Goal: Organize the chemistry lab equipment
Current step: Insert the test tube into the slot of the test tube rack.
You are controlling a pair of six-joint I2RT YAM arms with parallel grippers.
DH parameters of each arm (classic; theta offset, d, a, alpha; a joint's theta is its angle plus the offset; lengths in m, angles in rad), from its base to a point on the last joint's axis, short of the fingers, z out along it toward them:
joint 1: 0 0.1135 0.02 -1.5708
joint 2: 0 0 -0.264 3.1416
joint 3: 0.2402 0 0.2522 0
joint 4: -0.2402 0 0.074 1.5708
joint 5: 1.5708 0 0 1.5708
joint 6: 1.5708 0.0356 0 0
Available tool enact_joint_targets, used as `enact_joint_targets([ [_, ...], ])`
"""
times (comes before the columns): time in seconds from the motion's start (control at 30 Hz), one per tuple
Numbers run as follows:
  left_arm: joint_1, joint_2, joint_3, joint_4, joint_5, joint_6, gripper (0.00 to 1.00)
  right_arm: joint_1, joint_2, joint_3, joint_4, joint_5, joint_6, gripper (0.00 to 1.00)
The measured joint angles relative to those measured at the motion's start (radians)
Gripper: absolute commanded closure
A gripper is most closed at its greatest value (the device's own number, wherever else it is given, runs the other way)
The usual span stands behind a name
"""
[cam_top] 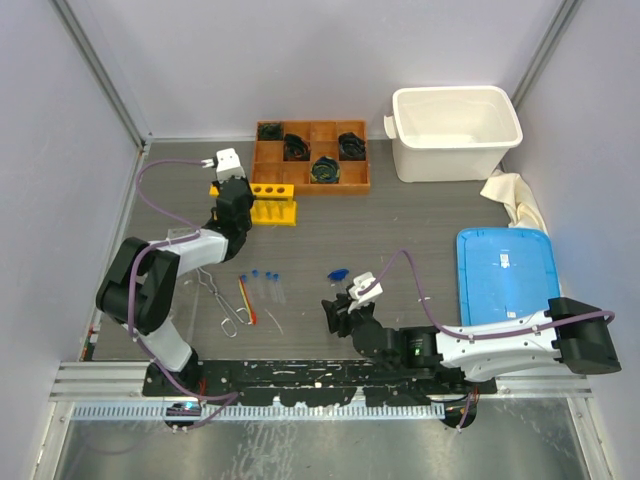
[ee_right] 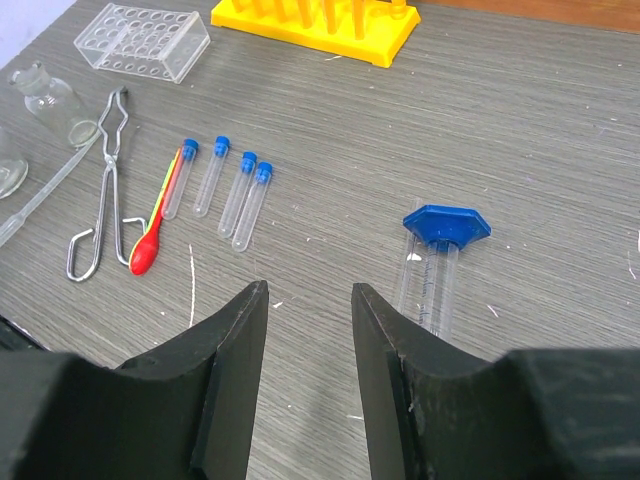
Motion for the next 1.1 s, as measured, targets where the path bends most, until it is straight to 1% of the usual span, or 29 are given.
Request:
enact_joint_targets([
  [0.73,0.000,-0.002,0.011,-0.012,0.008,0.019,1.00,-0.001,0.006,-0.018,0.001,0.000,0.017,0.55],
  [1.1,0.000,-0.059,0.011,-0.026,0.011,0.037,1.00,-0.001,0.007,-0.018,0.002,0.000,0.019,0.55],
])
